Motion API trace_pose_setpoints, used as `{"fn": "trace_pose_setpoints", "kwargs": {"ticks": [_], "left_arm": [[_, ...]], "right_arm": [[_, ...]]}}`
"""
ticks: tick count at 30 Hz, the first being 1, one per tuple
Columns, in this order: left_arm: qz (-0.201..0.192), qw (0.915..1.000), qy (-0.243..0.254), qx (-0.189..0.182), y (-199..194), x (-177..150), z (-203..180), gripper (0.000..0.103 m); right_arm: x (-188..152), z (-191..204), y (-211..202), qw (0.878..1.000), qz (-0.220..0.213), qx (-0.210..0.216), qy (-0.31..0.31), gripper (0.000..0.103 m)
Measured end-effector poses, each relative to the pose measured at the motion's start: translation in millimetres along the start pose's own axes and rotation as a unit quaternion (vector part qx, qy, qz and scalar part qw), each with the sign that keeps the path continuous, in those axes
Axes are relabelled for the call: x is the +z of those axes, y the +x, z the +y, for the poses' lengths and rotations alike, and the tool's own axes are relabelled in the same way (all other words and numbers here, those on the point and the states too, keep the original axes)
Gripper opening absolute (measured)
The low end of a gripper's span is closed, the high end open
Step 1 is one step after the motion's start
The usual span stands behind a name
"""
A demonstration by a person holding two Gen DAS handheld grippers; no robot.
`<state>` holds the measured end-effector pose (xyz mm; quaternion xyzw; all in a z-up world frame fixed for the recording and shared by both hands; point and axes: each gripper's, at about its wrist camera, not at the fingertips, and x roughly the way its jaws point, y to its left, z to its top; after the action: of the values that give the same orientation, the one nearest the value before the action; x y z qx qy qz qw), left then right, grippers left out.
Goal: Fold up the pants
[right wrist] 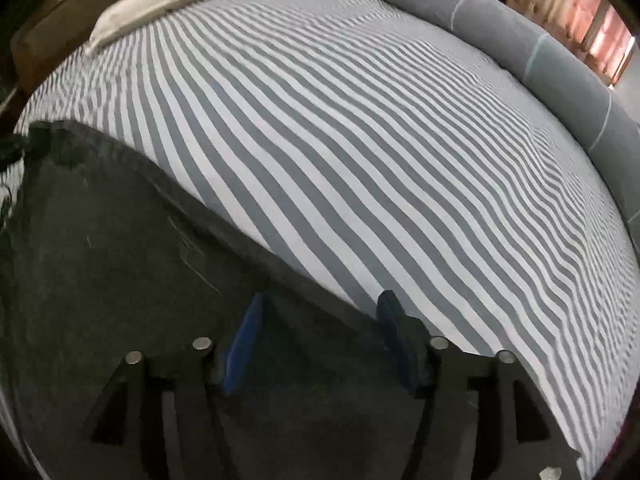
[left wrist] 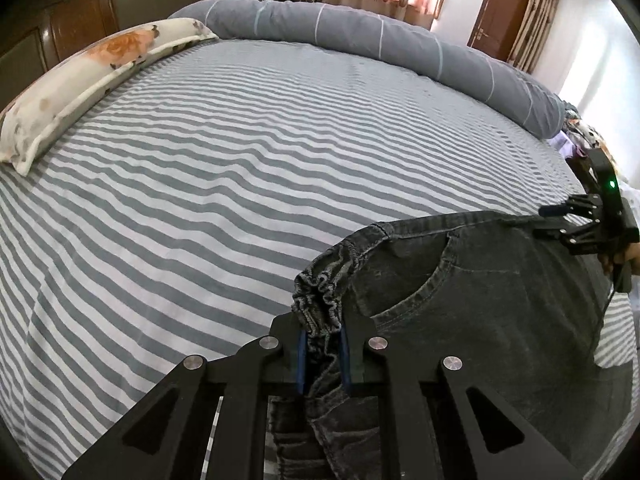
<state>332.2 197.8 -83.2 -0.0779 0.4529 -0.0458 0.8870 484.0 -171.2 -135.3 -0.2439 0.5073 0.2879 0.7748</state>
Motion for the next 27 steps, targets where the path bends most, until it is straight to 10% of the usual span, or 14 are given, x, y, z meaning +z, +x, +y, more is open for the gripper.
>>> {"fn": "trace_pose_setpoints", "kwargs": {"ticks": [27], "left_arm": [[0.153,0.9816,-0.071,0.090,19.2,31.0,-18.9,0.013]], "right_arm": [[-5.1,-56.7,1.8,0.997,0.044,0.063,0.028,0.043]]}}
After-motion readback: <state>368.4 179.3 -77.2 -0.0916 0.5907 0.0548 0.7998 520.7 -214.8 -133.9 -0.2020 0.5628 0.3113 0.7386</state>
